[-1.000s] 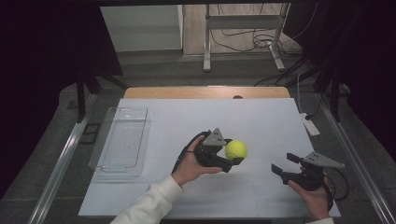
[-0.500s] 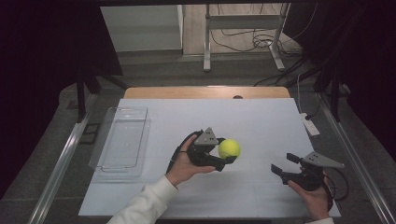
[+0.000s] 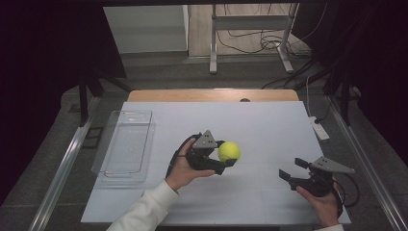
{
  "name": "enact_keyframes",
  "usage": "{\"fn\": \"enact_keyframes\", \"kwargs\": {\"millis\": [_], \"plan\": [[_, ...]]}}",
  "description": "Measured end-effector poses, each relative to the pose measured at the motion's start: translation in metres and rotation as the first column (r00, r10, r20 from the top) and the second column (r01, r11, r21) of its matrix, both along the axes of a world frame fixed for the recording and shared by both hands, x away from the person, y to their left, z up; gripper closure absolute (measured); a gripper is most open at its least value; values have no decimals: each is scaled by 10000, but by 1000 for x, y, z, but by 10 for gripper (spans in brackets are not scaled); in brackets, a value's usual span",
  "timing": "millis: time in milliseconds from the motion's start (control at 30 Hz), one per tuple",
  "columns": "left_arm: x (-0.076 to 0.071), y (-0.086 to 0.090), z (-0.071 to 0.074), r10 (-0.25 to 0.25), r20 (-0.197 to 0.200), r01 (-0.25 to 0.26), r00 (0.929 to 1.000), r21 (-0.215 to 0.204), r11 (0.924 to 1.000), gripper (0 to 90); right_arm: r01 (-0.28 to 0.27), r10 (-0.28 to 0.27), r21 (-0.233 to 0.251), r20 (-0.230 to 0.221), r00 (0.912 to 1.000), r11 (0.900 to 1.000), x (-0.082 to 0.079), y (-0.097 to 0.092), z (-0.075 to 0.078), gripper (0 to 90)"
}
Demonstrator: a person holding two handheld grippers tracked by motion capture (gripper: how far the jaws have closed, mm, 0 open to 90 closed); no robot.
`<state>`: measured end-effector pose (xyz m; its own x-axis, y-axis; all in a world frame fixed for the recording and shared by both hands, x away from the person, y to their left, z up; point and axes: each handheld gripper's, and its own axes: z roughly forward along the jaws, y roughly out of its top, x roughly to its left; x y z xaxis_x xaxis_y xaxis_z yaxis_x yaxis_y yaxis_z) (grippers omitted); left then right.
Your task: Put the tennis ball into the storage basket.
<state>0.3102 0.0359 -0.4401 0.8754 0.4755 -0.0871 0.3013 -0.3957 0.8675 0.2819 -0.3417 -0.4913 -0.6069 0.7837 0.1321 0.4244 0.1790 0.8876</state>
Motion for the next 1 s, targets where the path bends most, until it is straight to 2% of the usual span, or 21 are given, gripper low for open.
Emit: {"fn": "enact_keyframes", "kwargs": {"millis": [1000], "plan": [[0,31,-3,599,-2,-599,9982,-7,9982,272,-138,138,-97,-37,9999,9999,-1,3,-1,140]]}}
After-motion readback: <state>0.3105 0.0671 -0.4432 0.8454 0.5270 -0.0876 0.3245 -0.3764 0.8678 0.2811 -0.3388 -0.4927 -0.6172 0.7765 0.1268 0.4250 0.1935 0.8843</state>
